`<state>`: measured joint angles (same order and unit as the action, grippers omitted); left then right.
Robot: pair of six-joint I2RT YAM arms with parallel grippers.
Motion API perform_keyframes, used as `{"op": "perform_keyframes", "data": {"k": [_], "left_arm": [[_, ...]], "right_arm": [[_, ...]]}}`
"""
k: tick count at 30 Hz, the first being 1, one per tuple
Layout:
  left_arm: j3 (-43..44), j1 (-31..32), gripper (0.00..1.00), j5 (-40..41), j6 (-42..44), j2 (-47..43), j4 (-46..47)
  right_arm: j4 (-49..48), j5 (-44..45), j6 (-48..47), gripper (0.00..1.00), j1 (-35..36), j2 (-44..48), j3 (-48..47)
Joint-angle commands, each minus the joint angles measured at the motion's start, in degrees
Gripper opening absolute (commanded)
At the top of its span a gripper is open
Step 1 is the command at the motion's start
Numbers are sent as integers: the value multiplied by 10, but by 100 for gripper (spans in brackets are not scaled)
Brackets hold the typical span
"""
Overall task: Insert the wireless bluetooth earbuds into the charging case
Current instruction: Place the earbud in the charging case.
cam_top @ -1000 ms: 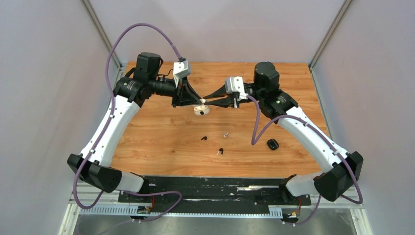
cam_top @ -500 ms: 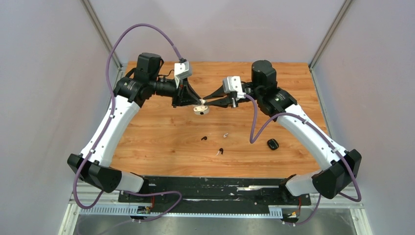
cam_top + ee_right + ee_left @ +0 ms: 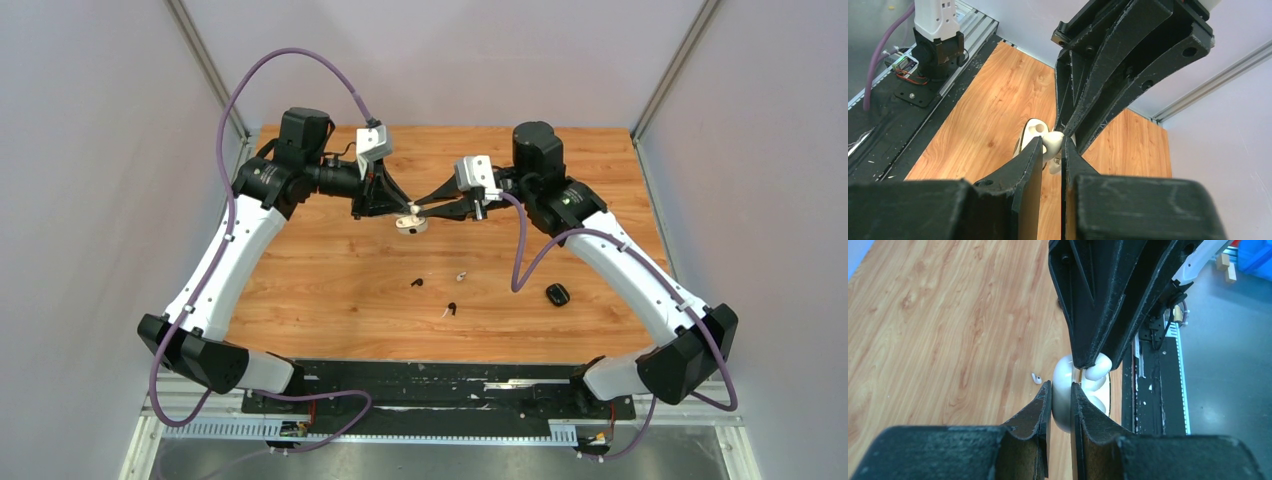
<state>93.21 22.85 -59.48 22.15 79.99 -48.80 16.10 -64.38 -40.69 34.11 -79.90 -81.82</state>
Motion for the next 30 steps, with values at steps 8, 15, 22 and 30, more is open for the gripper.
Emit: {"op": "perform_keyframes", "data": {"k": [8,15,22,30], "left_arm": [[26,4,0,-17,-12,-6,25],[31,4,0,-15,-10,-7,27],[27,4,0,-11,0,-8,18],[13,4,0,23,23,-9,9]], "right_arm": [[22,-29,-20,13,4,-7,-22],[26,-12,-25,26,3,-4,-16],[26,-11,-20,38,3,2,-19],[24,1,20,48,3,17,-51]]}}
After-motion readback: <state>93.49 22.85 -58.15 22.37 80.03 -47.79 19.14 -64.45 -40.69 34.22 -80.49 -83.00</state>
